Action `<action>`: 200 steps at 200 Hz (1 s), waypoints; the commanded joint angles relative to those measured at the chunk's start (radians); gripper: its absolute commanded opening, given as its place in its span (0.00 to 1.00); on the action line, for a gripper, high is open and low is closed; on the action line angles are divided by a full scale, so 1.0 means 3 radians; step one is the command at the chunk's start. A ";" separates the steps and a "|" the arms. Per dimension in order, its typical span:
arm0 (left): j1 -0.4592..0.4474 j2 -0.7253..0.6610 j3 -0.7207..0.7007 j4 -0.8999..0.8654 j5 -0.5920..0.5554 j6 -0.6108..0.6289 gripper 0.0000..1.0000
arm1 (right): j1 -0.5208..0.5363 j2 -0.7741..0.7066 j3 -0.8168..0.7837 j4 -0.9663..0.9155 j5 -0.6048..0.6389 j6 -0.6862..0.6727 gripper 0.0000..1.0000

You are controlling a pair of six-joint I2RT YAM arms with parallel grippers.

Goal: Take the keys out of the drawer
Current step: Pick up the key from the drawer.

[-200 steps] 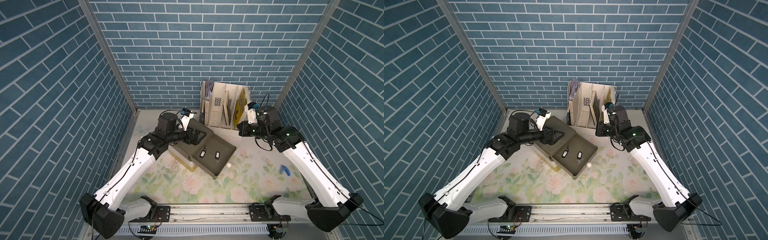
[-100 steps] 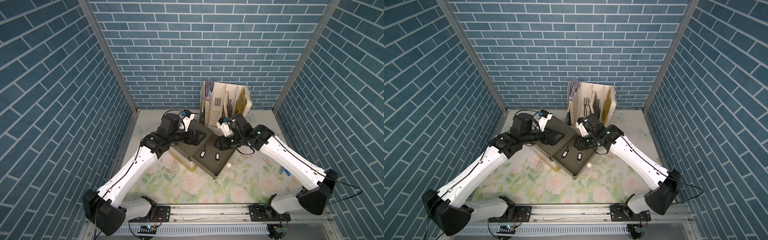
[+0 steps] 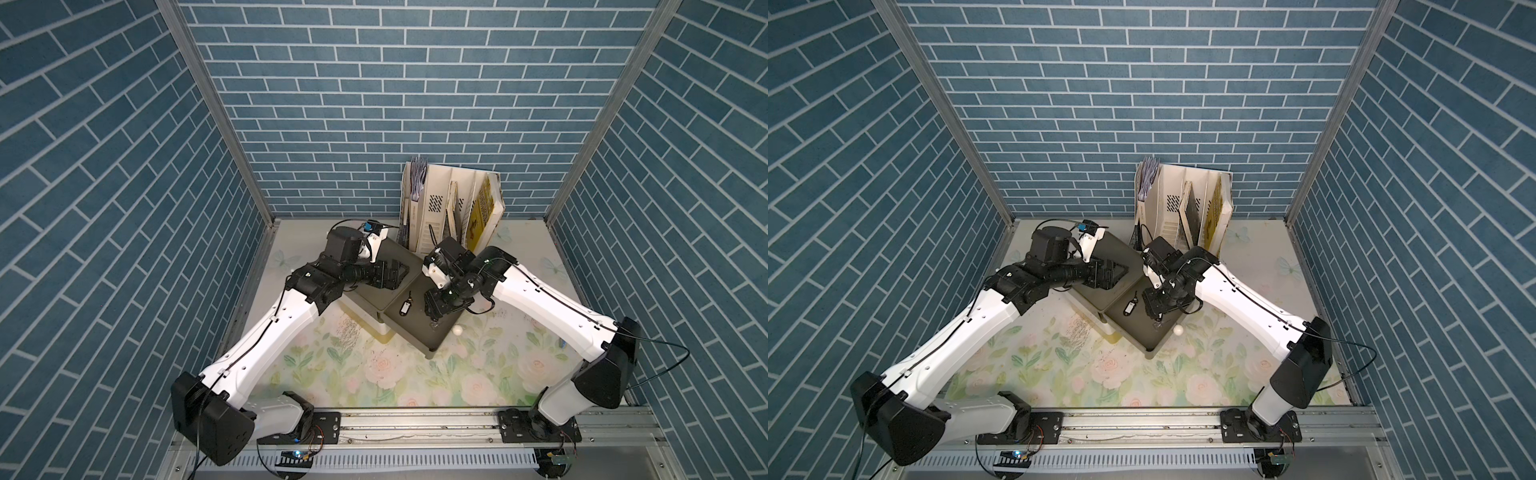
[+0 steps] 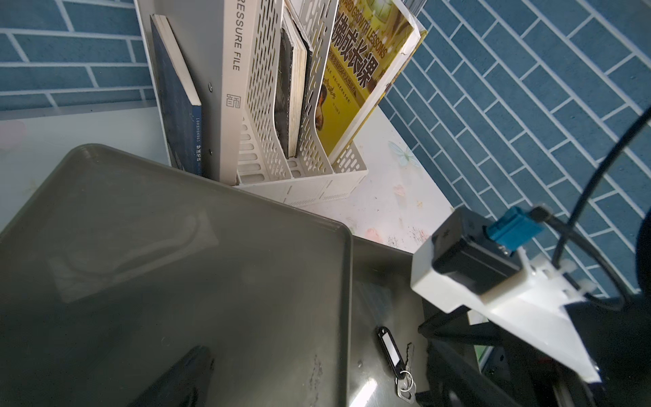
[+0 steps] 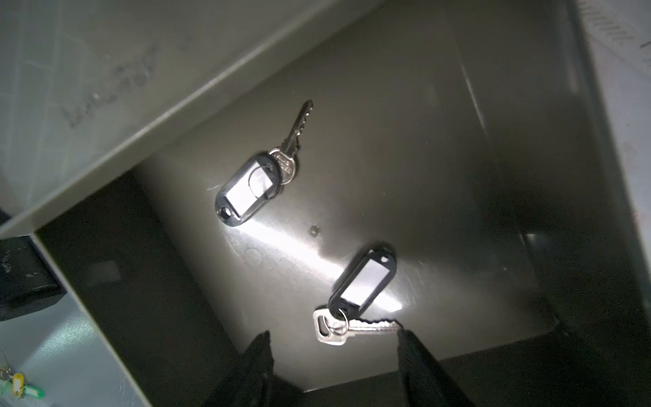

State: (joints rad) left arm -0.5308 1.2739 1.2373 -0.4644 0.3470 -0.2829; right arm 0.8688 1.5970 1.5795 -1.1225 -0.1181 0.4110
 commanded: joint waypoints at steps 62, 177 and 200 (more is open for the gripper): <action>-0.0006 -0.0118 -0.0130 -0.0085 -0.0068 0.0070 1.00 | 0.0020 0.0158 -0.0165 0.0121 0.0256 0.0205 0.58; 0.0027 -0.0159 -0.0208 -0.0063 -0.0027 0.0109 1.00 | 0.0089 0.0332 -0.0111 0.0071 0.0349 0.0251 0.59; 0.0046 -0.0174 -0.0219 -0.0063 -0.0028 0.0110 1.00 | 0.0096 0.0338 -0.0125 0.0080 0.0343 0.0251 0.56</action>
State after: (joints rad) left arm -0.5251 1.2457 1.1858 -0.4816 0.3344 -0.2687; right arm 0.8906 1.6737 1.5398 -1.0878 -0.0299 0.4675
